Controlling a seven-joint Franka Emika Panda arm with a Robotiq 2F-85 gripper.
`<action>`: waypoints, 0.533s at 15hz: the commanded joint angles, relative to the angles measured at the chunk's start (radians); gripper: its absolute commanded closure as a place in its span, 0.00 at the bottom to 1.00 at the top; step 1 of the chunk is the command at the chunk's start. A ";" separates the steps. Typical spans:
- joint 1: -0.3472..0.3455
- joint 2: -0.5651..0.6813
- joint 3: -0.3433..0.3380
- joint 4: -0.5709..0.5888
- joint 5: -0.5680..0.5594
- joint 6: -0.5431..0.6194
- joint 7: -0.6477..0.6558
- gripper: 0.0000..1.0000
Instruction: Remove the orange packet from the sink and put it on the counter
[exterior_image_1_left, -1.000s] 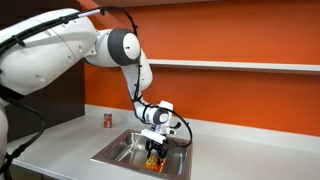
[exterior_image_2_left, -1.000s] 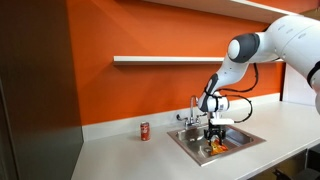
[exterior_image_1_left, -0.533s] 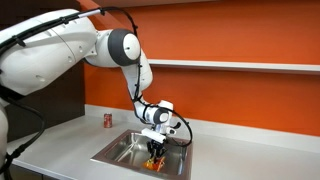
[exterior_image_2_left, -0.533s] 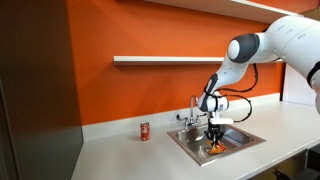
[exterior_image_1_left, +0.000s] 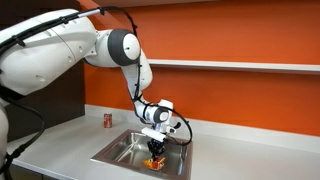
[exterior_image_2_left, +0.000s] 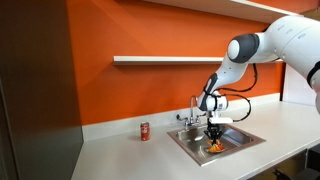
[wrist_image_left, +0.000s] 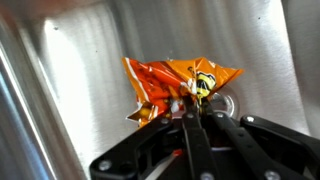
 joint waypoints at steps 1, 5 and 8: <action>0.000 -0.033 0.008 0.001 -0.006 -0.044 0.009 0.98; 0.011 -0.060 0.001 -0.016 -0.013 -0.058 0.017 0.98; 0.019 -0.088 -0.002 -0.032 -0.016 -0.073 0.024 0.98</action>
